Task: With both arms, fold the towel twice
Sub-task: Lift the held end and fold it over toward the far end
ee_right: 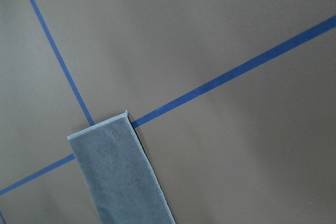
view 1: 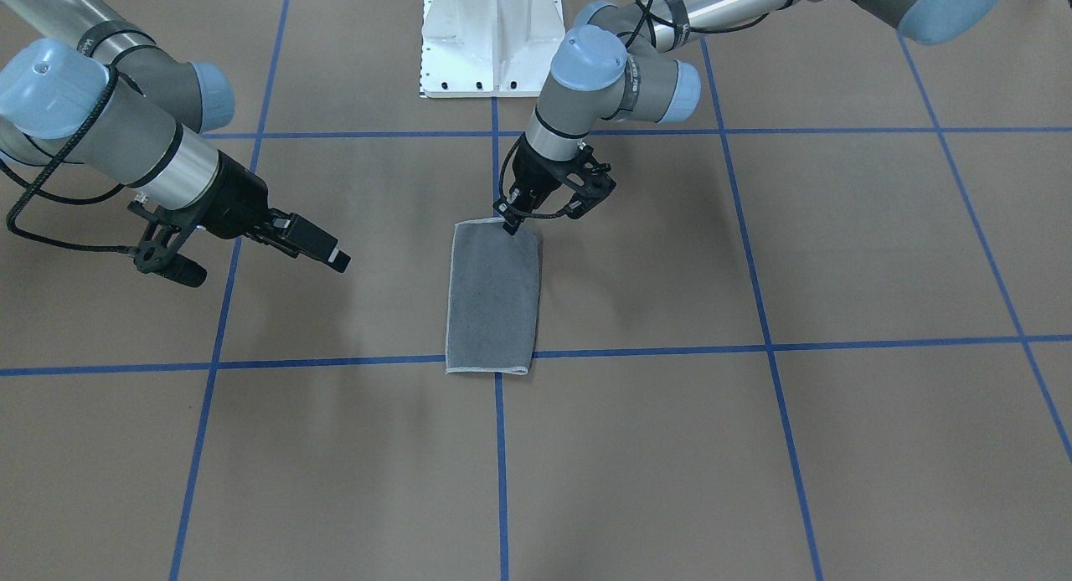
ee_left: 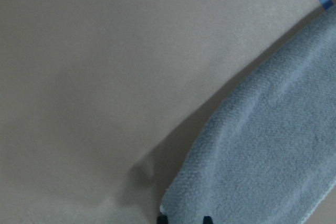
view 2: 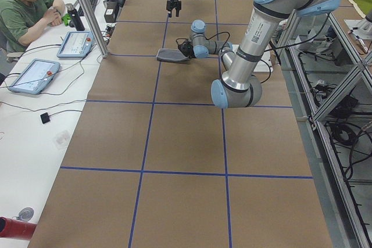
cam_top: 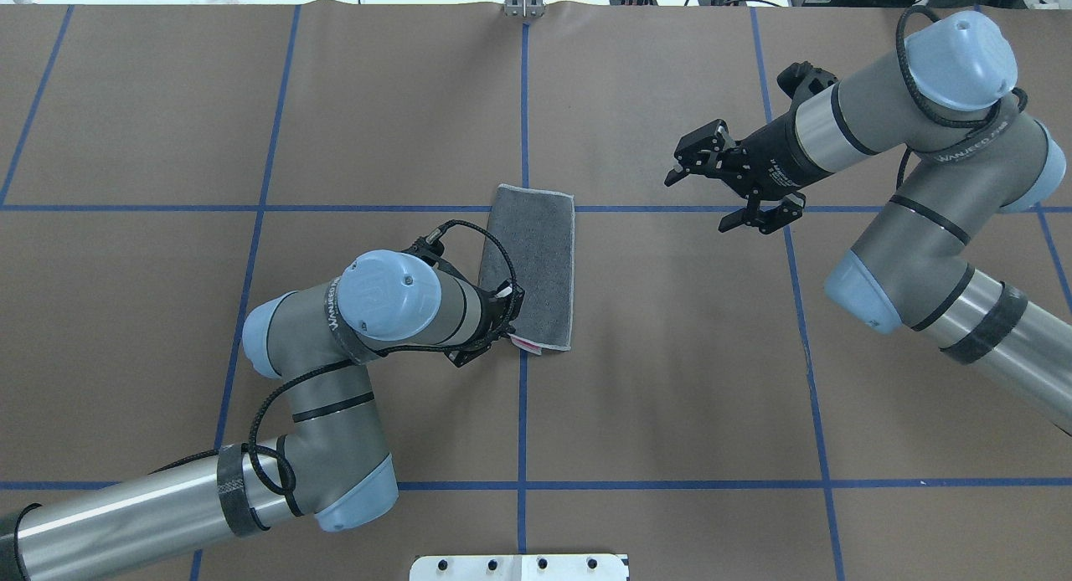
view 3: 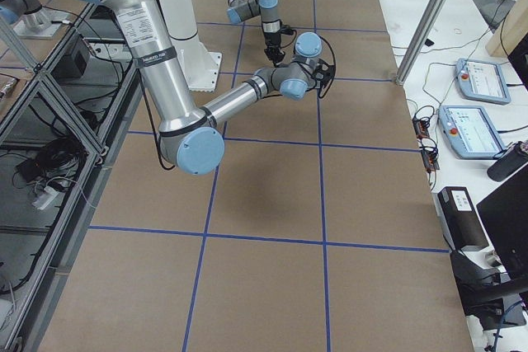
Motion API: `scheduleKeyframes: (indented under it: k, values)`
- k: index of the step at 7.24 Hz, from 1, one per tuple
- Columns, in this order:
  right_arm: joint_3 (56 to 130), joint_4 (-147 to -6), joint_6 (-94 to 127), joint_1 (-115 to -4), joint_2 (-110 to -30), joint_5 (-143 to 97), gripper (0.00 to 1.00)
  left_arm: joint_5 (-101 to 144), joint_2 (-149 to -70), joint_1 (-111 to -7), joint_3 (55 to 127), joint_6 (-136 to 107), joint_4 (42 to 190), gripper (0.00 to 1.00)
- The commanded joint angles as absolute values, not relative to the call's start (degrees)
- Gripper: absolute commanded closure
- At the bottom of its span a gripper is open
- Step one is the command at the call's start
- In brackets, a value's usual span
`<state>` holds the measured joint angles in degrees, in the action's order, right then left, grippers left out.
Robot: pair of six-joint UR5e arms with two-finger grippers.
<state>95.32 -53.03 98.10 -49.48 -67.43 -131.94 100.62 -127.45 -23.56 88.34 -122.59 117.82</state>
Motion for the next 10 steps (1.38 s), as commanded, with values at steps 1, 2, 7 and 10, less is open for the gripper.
scheduleKeyframes:
  k: [1,2,7,10]
  values:
    - [95.36,-53.0,98.09,-49.48,-67.59,-132.01,0.0,100.72,-127.62,-23.73,89.38,-122.78,117.6,1.0]
    - [95.36,-52.91,98.09,-49.48,-67.59,-132.01,0.0,100.81,-127.97,-25.21,89.38,-122.7,117.6,1.0]
    - [95.71,-52.91,96.06,-49.57,-67.94,-131.92,0.0,100.81,-133.31,-31.02,84.75,-123.13,117.86,1.0]
    - [95.54,-52.91,96.06,-49.57,-67.94,-131.92,0.0,100.9,-141.48,-34.35,74.91,-122.96,118.39,1.0]
